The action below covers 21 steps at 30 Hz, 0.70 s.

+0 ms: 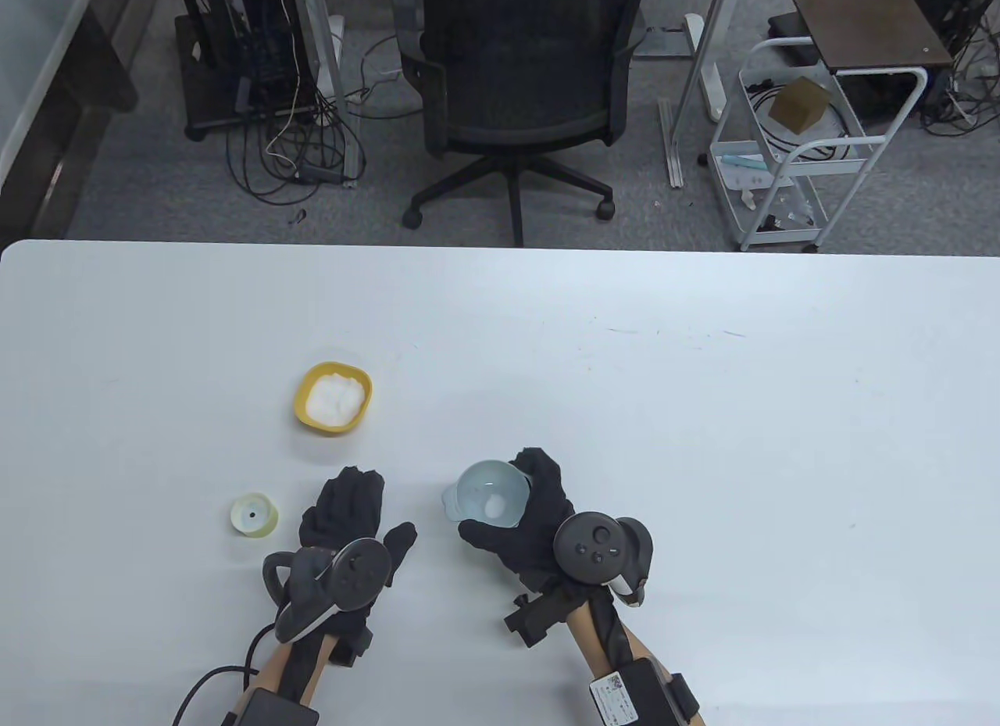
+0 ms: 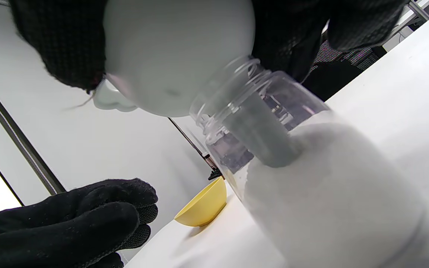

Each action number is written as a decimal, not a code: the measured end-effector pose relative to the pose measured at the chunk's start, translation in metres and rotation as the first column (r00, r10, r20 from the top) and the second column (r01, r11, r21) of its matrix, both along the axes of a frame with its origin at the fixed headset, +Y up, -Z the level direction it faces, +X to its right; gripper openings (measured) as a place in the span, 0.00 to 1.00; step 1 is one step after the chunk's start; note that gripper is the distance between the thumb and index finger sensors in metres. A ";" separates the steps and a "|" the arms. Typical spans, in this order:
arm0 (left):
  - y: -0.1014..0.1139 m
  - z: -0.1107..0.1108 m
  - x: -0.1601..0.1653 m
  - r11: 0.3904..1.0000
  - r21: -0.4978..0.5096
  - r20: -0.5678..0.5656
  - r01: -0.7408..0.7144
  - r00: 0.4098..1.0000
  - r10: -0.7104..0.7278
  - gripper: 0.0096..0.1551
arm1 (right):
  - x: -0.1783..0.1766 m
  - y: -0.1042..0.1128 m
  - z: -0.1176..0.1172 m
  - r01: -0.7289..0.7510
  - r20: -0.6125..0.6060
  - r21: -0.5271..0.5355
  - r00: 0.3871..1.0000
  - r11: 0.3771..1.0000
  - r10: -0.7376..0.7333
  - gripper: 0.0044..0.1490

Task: Unscrew the press dispenser and pour salt into it

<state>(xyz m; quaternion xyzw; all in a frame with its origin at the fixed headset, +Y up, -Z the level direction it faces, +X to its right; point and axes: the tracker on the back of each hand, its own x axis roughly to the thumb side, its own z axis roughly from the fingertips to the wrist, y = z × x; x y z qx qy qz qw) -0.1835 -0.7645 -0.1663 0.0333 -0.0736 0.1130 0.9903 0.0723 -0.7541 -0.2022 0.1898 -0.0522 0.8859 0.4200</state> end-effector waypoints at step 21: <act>0.000 -0.001 -0.001 1.000 -0.003 -0.003 -0.008 1.000 0.008 0.56 | -0.001 0.014 0.004 0.034 0.011 0.034 0.999 0.999 -0.034 0.76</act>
